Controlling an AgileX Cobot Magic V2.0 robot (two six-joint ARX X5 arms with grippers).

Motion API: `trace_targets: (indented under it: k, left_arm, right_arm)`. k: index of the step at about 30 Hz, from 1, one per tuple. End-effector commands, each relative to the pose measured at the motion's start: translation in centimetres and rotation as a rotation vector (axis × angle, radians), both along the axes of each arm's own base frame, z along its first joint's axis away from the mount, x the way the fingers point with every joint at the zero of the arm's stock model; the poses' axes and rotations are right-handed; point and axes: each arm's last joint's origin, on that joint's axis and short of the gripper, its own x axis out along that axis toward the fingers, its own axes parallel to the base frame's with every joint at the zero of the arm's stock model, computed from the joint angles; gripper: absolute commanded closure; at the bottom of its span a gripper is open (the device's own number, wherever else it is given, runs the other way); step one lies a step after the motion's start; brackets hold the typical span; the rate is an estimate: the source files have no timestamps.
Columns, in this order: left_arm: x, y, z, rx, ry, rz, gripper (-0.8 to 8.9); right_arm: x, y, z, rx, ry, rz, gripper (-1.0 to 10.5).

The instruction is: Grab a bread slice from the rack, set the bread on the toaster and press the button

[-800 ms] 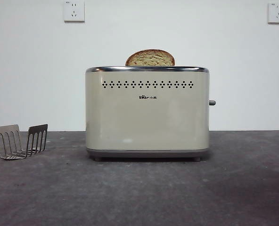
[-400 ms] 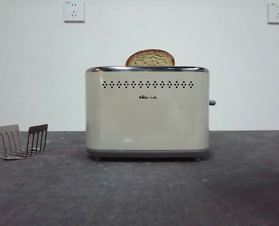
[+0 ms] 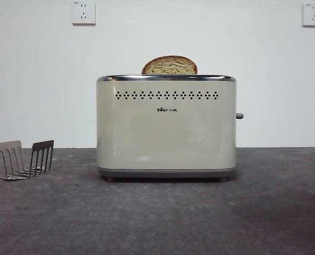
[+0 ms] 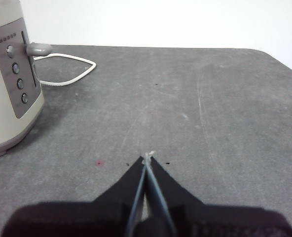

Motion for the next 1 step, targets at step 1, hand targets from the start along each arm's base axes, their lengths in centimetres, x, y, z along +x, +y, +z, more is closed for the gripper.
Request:
trace_targets:
  k: [1]
  left_arm:
    - [0.05,-0.01,-0.27,-0.007,0.002,0.001,8.17]
  right_arm:
    - [0.01,0.00,-0.18,0.005,0.007,-0.001,9.5]
